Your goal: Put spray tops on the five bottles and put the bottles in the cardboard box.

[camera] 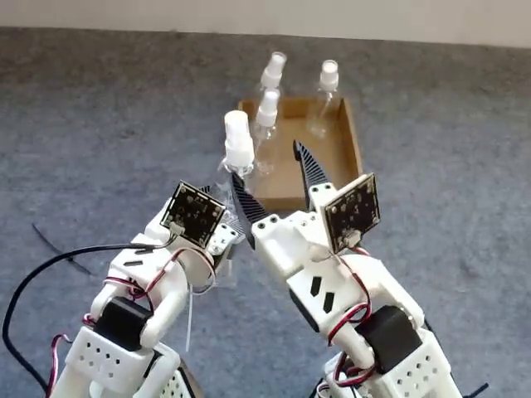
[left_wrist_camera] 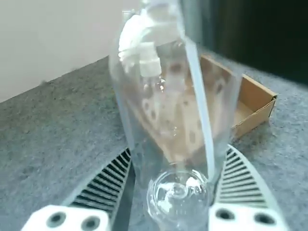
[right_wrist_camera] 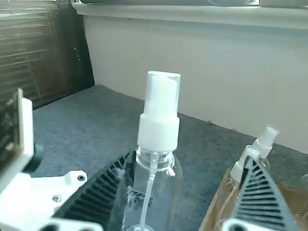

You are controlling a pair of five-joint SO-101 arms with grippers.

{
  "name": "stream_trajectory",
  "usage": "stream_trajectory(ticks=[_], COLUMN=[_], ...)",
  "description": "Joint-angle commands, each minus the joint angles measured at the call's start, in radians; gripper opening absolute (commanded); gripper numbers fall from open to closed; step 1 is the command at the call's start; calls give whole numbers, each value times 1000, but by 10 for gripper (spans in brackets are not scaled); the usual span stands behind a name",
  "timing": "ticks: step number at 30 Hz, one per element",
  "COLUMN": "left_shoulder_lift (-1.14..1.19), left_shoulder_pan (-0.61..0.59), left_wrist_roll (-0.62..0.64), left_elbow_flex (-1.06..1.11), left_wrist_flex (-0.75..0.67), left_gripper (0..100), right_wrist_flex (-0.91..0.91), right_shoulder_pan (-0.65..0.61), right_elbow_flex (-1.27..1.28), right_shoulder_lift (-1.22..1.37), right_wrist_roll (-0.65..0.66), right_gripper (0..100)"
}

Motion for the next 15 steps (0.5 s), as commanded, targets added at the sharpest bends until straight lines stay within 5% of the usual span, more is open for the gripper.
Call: stream_trajectory(ticks=[1,15], left_shoulder_lift=[-10,-10], left_shoulder_pan=[-5,-4], left_wrist_roll=[11,12], left_elbow_flex=[-8,-10], left_wrist_flex=[-17,-17], left_gripper=[5,5], right_wrist_flex=[-28,-130], right_shoulder_pan=[-19,-87], right_elbow_flex=[-51,27], right_shoulder_lift=[21,128], right_wrist_roll=[3,-17], right_gripper=[275,274])
